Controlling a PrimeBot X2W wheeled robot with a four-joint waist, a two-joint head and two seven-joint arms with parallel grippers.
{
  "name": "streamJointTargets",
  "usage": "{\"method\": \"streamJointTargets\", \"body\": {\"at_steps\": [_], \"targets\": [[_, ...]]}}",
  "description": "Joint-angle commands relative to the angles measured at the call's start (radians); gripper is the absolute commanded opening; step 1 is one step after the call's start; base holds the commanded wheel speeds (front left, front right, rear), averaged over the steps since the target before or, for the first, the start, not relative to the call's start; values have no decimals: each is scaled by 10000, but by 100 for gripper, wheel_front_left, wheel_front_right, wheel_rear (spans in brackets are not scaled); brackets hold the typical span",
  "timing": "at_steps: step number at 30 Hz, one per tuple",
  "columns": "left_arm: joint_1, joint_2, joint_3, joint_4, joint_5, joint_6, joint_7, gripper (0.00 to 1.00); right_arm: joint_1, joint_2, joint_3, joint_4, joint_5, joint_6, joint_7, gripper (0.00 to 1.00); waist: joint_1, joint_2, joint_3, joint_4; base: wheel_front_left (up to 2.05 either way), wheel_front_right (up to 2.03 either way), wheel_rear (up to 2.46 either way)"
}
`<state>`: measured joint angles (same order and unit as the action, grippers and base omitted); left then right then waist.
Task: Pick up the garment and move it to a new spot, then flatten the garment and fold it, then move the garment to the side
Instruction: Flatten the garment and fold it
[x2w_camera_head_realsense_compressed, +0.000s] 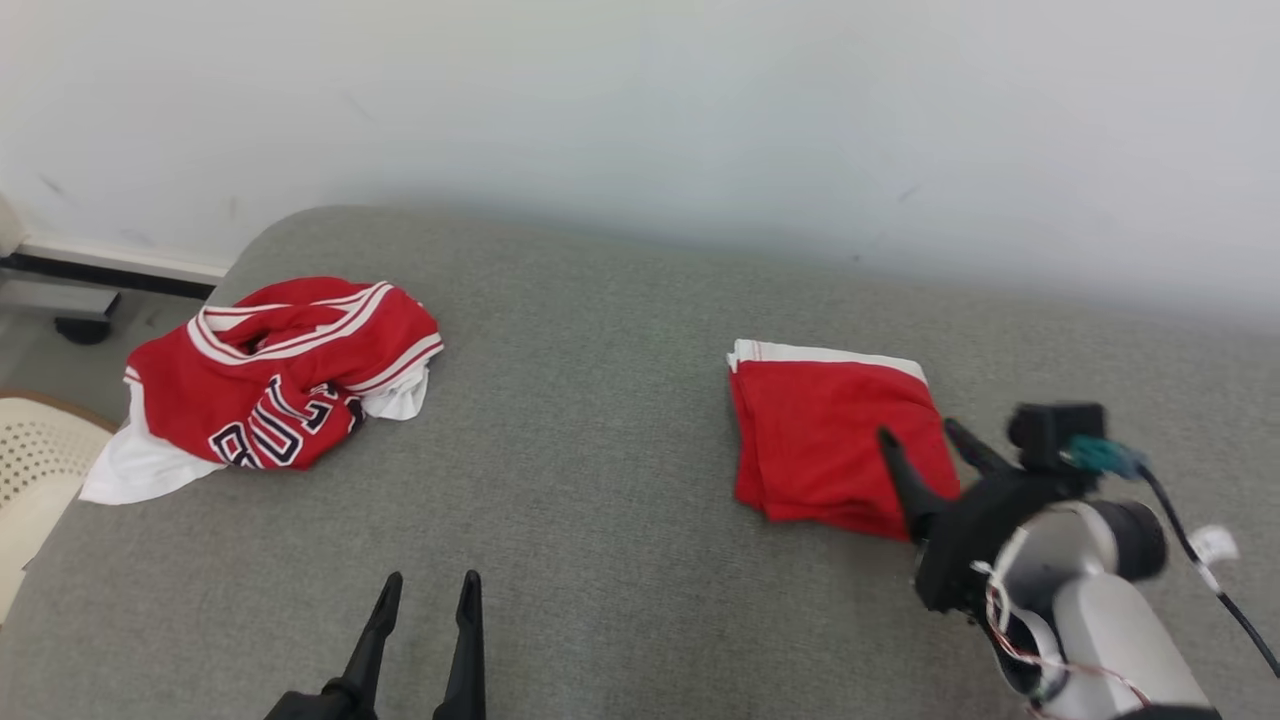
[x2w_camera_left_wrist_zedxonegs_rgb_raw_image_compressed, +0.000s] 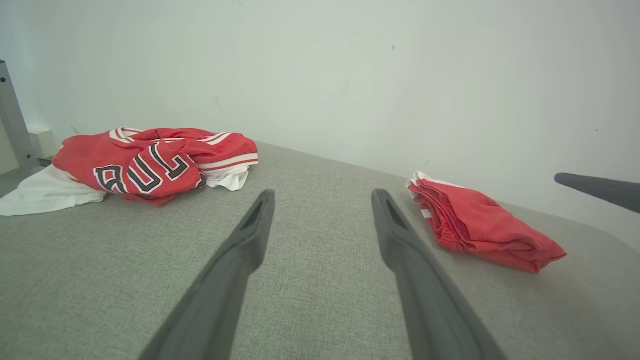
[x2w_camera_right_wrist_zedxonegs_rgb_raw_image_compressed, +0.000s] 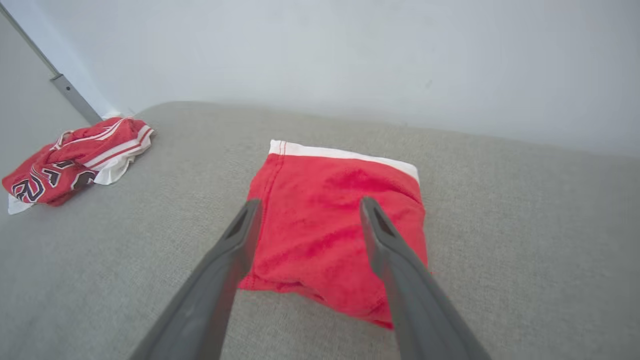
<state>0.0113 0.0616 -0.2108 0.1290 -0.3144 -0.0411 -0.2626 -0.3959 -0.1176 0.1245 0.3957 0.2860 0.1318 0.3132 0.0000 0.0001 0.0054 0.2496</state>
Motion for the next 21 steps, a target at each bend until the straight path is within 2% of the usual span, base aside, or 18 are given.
{"method": "streamJointTargets", "body": {"at_steps": [1,6,10,16,21], "targets": [[159,16,132,-73,17,-46,-35,100,618,193,-528,-550,-318,-23,-451,100,0,-1,-132,-313,0,0,0],[349,43,487,-254,300,-132,-35,100,2148,573,-1563,-2032,-872,-23,-1692,100,0,-1,-178,-944,0,0,0],[418,0,840,-503,488,-204,-35,100,3117,661,-1642,-2659,-837,-23,-2581,100,0,-1,-228,-1488,0,0,0],[603,-46,1297,-620,620,-413,-35,100,3806,672,-1636,-2734,-549,-23,-3493,100,0,-1,-285,-2223,0,0,0],[782,-29,1531,-529,790,-621,-35,100,3910,681,-1282,-2563,-736,-23,-3885,100,0,-1,-278,-2536,0,0,0]]}}
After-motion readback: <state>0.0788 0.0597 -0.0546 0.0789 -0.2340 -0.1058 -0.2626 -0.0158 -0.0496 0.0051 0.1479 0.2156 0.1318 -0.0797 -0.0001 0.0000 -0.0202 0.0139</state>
